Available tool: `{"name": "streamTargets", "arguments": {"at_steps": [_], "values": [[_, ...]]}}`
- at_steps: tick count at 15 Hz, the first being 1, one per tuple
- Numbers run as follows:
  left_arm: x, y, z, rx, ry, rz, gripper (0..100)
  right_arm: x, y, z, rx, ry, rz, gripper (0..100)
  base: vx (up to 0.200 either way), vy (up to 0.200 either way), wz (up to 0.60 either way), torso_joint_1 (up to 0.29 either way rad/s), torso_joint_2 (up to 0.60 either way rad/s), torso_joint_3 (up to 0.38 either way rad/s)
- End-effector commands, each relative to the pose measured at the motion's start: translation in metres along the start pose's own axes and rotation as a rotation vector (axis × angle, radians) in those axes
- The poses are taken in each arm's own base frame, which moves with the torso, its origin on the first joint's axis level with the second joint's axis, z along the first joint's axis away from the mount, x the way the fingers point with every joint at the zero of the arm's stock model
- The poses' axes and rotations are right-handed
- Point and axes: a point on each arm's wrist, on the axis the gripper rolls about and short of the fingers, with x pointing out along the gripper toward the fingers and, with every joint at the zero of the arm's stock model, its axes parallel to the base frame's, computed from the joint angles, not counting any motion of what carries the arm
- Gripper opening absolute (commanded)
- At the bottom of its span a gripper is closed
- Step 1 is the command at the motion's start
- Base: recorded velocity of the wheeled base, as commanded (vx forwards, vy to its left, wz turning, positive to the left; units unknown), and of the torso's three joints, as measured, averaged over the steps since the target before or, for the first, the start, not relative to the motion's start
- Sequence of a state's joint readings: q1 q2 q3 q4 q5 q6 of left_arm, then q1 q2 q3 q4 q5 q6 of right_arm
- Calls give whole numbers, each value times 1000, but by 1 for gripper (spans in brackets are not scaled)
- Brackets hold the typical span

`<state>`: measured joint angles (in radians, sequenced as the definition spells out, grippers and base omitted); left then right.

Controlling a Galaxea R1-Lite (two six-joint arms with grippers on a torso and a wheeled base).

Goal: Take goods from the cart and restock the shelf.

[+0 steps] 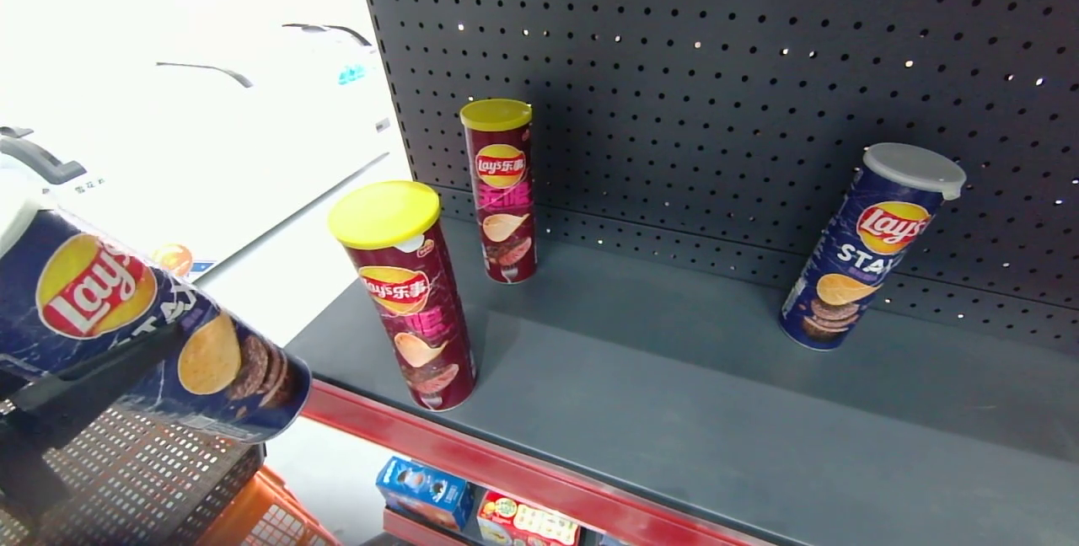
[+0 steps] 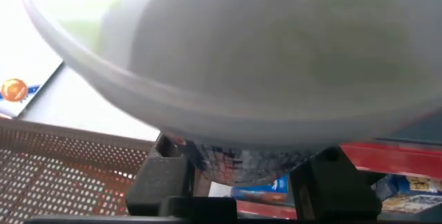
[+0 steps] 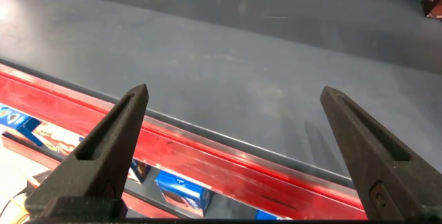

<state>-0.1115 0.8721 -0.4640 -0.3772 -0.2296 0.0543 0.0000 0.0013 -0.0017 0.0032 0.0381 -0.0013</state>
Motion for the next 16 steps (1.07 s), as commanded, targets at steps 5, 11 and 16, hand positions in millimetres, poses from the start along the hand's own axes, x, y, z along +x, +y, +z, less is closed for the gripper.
{"name": "streamTargets", "arguments": {"at_steps": [5,11,16], "values": [[10,-2,-5,-16,33,-167,0,0,0,0,0,0,0,100,0,0,0,0,0,0],[9,-8,-3,-16,22,-277,0,0,0,0,0,0,0,100,0,0,0,0,0,0],[11,-26,4,-4,1,-449,0,0,0,0,0,0,0,100,0,0,0,0,0,0]]}}
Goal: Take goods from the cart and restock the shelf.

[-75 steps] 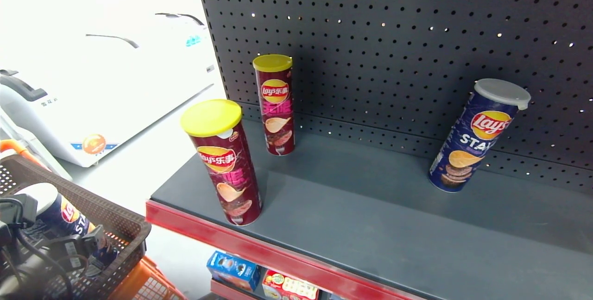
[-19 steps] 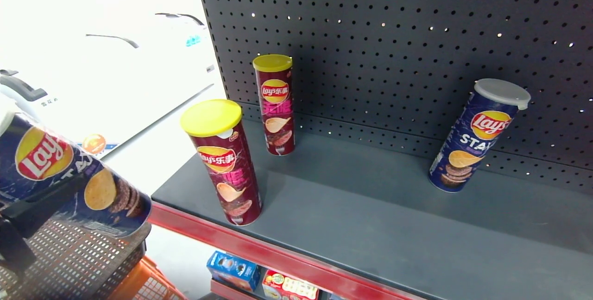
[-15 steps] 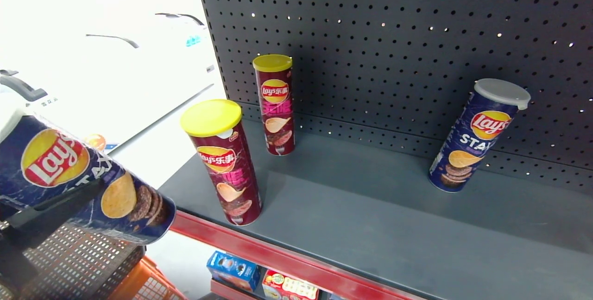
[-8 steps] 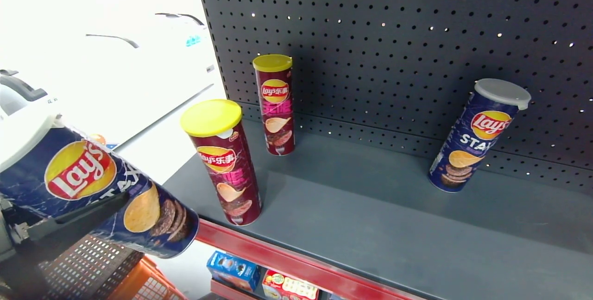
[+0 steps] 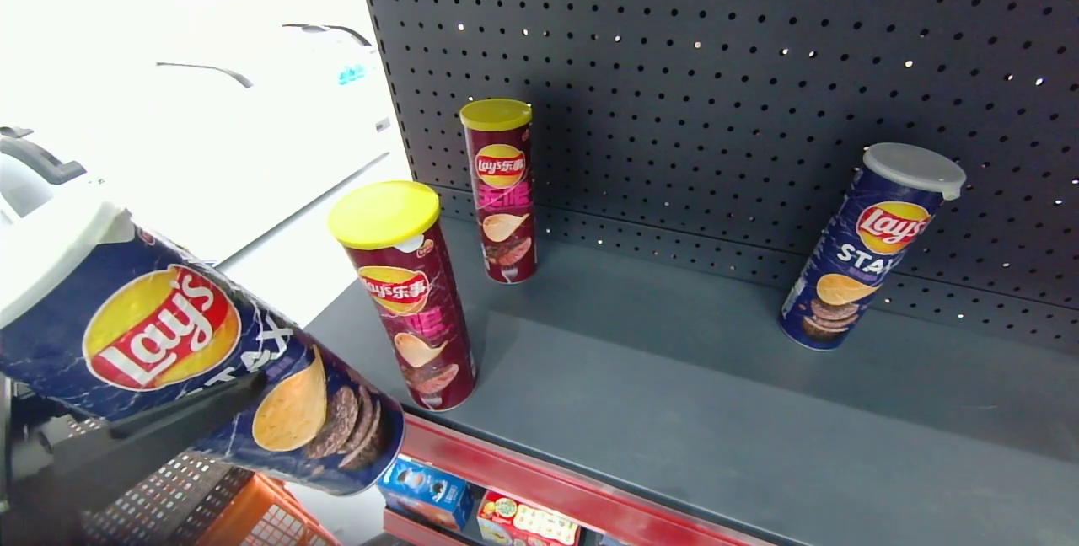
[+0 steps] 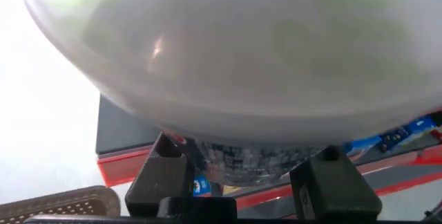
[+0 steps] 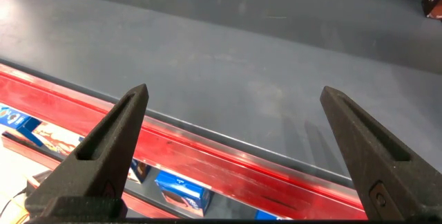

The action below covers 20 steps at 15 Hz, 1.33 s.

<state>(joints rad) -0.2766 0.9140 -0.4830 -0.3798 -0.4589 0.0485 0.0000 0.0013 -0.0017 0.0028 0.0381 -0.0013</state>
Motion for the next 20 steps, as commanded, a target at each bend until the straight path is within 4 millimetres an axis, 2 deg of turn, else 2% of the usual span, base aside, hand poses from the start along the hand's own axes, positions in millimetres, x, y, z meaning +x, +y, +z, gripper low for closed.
{"name": "streamTargets", "arguments": {"at_steps": [1,4,5,8,13,16,20], "values": [[5,-7,1,1,4,-81,0,0,0,0,0,1,0,100,0,0,0,0,0,0],[13,-17,0,0,17,-186,0,0,0,0,0,1,0,100,0,0,0,0,0,0],[25,-20,1,-3,38,-235,0,0,0,0,0,1,0,100,0,0,0,0,0,0],[47,-16,0,-18,85,-248,0,0,0,0,0,1,0,100,0,0,0,0,0,0],[63,-21,0,-20,119,-294,0,0,0,0,0,1,0,100,0,0,0,0,0,0],[94,-16,4,-21,145,-299,0,0,0,0,0,1,0,100,0,0,0,0,0,0],[117,-12,13,-18,141,-299,0,0,0,0,0,1,0,100,0,0,0,0,0,0]]}}
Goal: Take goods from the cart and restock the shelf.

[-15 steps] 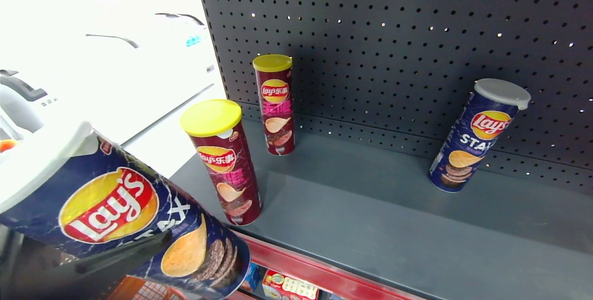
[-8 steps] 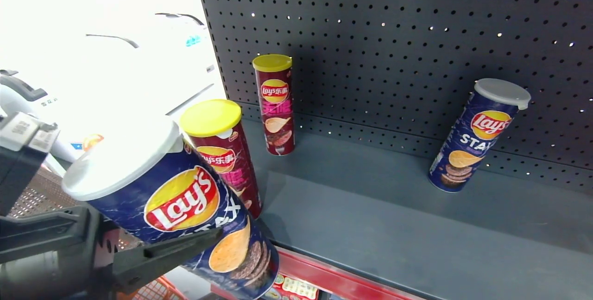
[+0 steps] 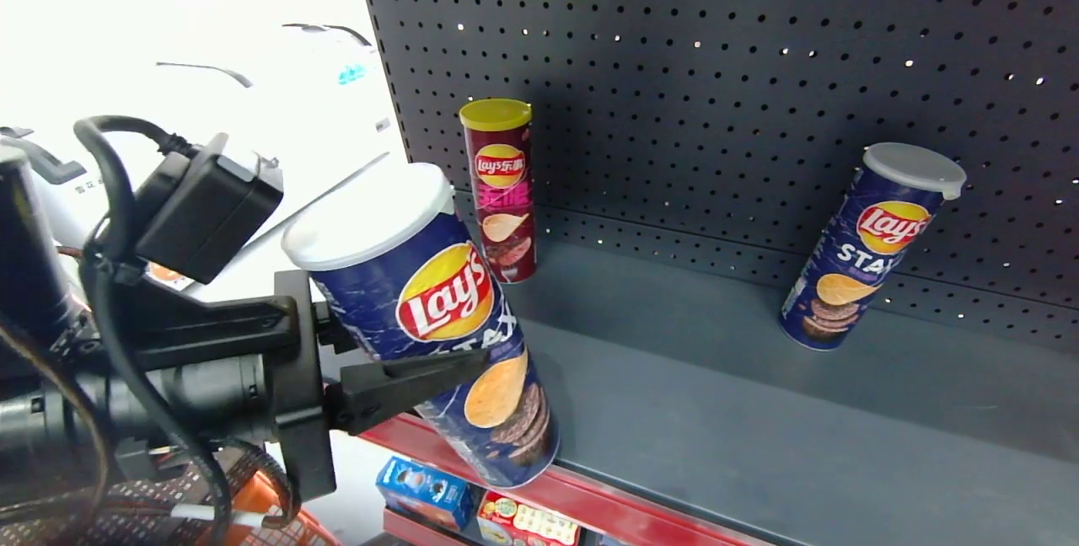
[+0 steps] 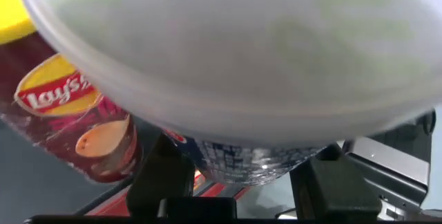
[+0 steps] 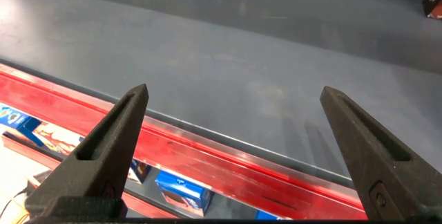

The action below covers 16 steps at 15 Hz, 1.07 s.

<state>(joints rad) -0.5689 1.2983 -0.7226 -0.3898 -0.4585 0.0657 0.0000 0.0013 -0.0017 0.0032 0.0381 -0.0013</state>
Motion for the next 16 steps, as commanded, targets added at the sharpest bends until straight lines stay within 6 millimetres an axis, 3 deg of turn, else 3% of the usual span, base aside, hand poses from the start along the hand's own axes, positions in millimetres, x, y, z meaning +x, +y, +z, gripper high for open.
{"name": "streamTargets", "arguments": {"at_steps": [1,4,8,12,16], "values": [[18,8,0,-5,27,-5,0,0,0,0,0,0,0,100,0,0,0,0,0,0],[24,9,1,49,32,-17,0,0,0,0,0,0,0,100,0,0,0,0,0,0],[22,-11,6,70,19,-90,0,0,0,0,0,0,0,100,0,0,0,0,0,0],[22,-13,7,77,15,-99,0,0,0,0,0,0,0,100,0,0,0,0,0,0],[20,-14,8,80,11,-98,0,0,0,0,0,0,0,100,0,0,-600,4,2,5]]}}
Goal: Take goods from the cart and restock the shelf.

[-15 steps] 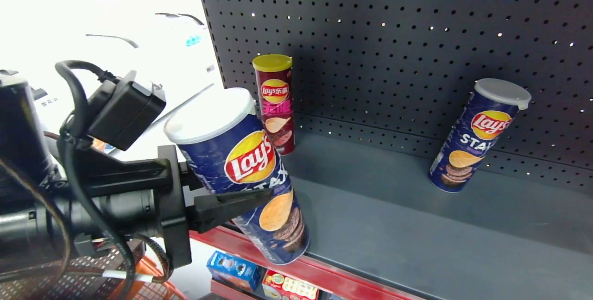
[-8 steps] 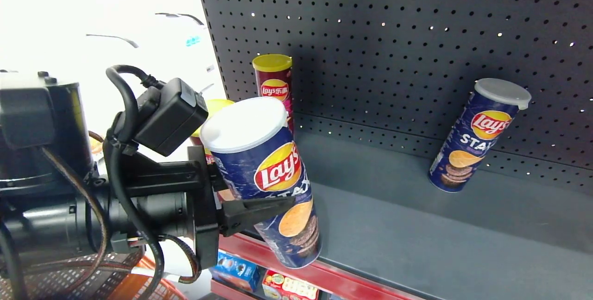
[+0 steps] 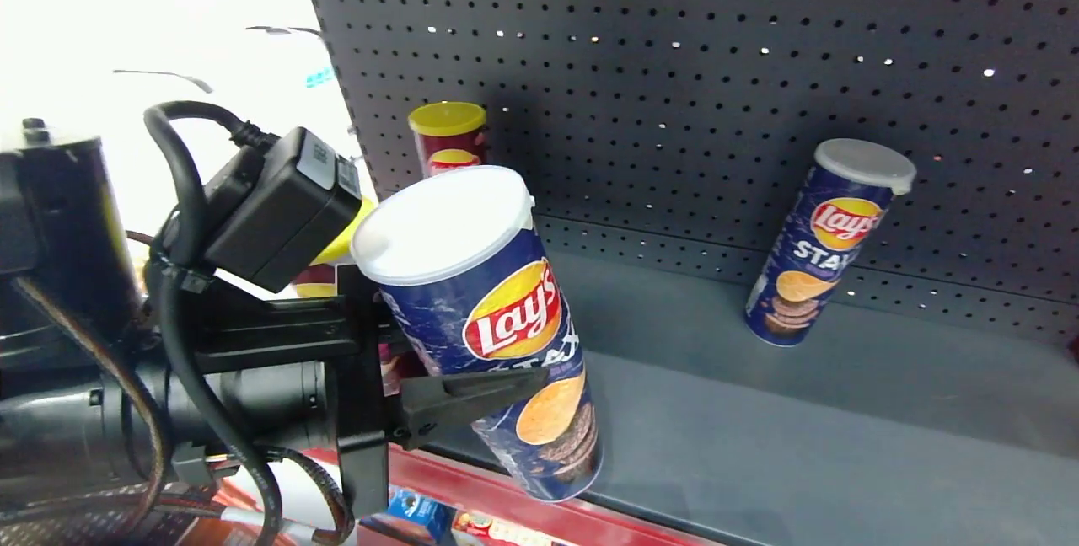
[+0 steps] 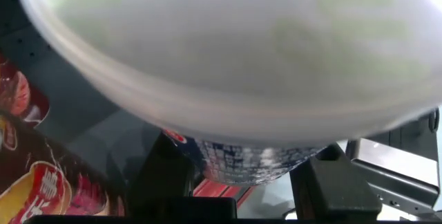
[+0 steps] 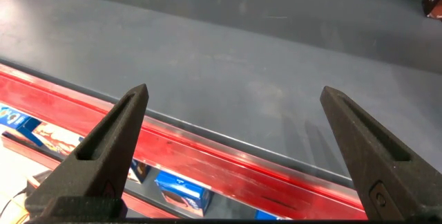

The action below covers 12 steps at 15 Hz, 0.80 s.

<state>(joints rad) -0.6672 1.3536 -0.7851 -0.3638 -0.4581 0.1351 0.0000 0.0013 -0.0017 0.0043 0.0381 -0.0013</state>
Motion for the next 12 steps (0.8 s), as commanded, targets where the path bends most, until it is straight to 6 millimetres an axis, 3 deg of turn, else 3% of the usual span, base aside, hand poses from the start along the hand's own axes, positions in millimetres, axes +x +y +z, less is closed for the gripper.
{"name": "streamTargets", "arguments": {"at_steps": [1,5,12], "values": [[-1,0,1,2,-5,2,0,0,0,0,0,-1,0,100,0,0,-600,7,2,-7],[-1,0,1,2,-5,2,0,0,0,0,0,-1,0,100,0,0,-600,2,5,1],[-10,1,3,5,-19,32,0,0,0,0,0,-1,0,100,0,0,0,0,0,0]]}}
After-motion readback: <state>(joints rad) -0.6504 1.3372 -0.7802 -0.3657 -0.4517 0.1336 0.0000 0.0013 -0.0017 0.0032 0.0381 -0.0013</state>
